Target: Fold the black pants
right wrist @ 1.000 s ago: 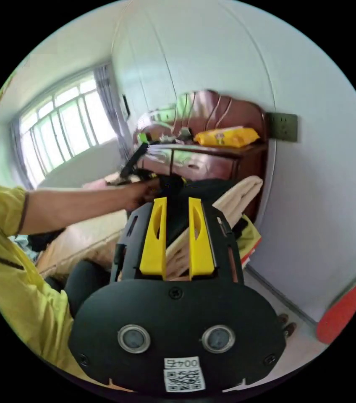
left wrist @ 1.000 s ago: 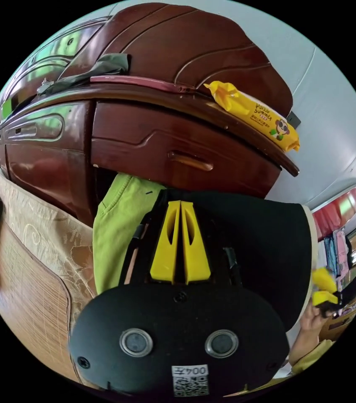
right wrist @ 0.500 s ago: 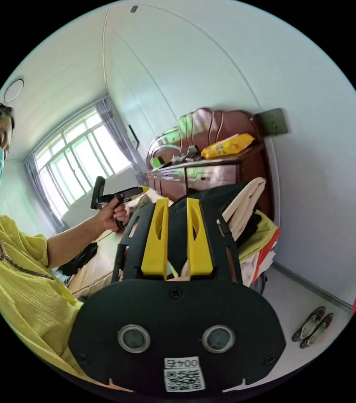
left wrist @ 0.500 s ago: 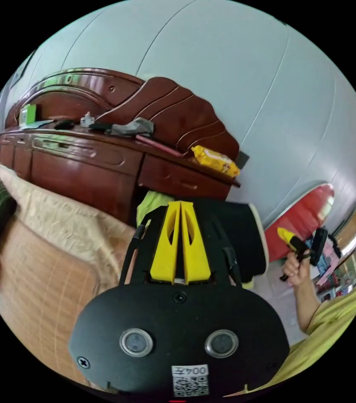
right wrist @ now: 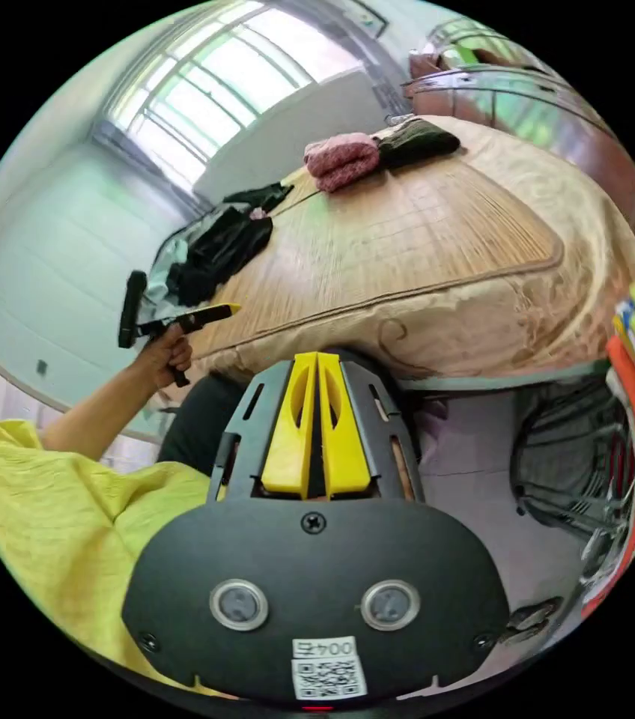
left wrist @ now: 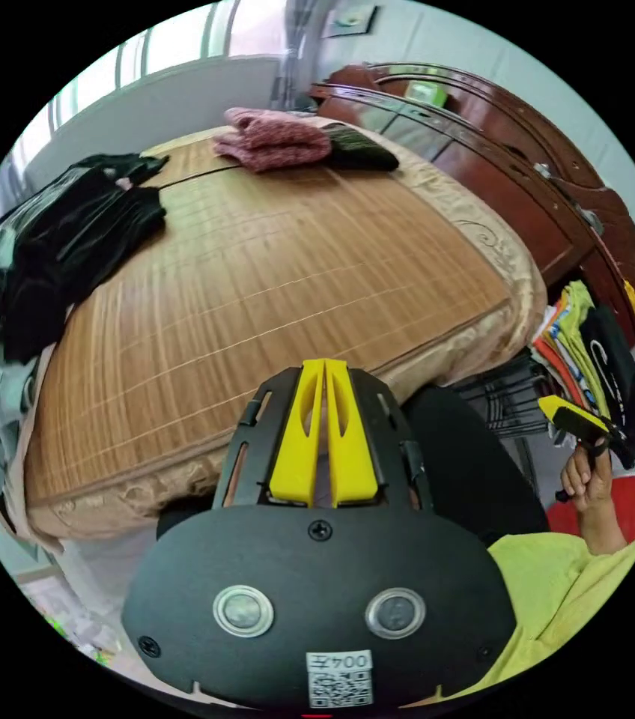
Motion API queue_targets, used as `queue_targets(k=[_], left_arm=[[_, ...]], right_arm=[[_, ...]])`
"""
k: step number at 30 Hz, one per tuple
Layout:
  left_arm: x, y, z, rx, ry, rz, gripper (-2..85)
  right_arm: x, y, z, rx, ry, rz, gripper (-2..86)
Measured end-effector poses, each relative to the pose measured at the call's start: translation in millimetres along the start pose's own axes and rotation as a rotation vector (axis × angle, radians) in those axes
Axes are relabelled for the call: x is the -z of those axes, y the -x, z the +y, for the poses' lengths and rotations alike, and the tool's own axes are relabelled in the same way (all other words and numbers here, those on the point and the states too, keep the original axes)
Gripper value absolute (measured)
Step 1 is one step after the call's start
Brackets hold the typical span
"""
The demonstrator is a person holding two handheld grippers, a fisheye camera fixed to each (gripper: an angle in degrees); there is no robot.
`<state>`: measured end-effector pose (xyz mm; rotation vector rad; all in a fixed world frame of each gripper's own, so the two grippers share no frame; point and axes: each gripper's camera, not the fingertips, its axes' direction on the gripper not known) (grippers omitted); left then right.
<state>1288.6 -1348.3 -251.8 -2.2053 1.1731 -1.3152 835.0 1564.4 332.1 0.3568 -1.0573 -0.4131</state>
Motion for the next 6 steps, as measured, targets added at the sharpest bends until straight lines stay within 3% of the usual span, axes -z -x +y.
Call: queue_targets(k=[2, 6], left_arm=[[20, 41, -4, 0.037, 0.013, -0.036, 0.7], [55, 110, -23, 0.042, 0.08, -0.153, 0.7]], right_arm=[[-61, 18, -35, 0.099, 0.044, 0.14, -0.5], [-141, 26, -84, 0.184, 0.095, 0.206, -0.7]])
